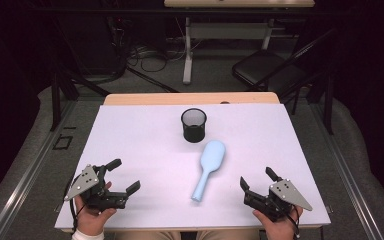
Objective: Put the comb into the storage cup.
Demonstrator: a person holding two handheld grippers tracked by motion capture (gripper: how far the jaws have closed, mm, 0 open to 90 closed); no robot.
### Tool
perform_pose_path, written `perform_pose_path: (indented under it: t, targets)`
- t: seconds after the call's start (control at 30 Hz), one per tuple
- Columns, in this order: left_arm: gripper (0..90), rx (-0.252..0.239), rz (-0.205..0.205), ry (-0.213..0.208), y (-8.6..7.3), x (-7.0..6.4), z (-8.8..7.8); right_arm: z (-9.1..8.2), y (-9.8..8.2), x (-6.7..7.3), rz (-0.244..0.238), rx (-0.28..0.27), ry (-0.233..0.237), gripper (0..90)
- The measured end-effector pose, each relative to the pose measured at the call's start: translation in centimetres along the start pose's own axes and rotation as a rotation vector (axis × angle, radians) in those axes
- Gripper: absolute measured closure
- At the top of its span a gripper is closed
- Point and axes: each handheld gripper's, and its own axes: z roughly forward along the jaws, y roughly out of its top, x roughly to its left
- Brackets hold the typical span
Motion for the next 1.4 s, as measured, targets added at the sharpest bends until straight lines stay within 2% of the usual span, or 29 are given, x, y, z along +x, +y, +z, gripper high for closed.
perform_pose_path:
  t: [0.17, 0.57, 0.6, 0.77, 0.97, 1.07, 1.17, 1.27, 1.4]
  targets:
    - [0.5, 0.005, 0.004, -0.001, 0.0, 0.0, -0.1, 0.1, 0.0, 0.0, 0.002, 0.012, -0.003, 11.3]
    - [1.1, 0.023, 0.003, 0.014, -0.2, 0.0, -0.1, 0.5, 0.0, 1.0, -0.034, 0.067, 0.001, 11.4]
    - [1.1, 0.025, -0.001, 0.016, -0.3, 0.1, -0.1, 0.6, -0.1, 1.2, -0.049, 0.087, 0.004, 11.3]
    - [1.1, 0.024, -0.013, 0.015, -0.3, 0.1, 0.0, 1.0, -0.1, 1.9, -0.061, 0.112, 0.018, 11.2]
    - [1.1, 0.028, 0.004, 0.030, -0.2, 0.0, 0.0, 1.4, 0.1, 2.8, -0.093, 0.145, 0.022, 11.8]
    - [1.1, 0.023, -0.005, 0.034, -0.2, 0.2, -0.1, 1.9, 0.3, 3.2, -0.102, 0.189, 0.024, 14.9]
    - [1.1, 0.029, -0.007, 0.038, -0.3, 0.4, -0.1, 2.1, 0.3, 3.3, -0.107, 0.209, 0.038, 17.6]
    - [1.1, 0.034, -0.015, 0.036, -0.3, 0.6, 0.1, 2.5, 0.5, 3.4, -0.107, 0.230, 0.041, 24.0]
    - [1.1, 0.054, -0.017, 0.031, -0.3, 0.7, 0.4, 3.1, 0.8, 3.5, -0.088, 0.244, 0.045, 26.9]
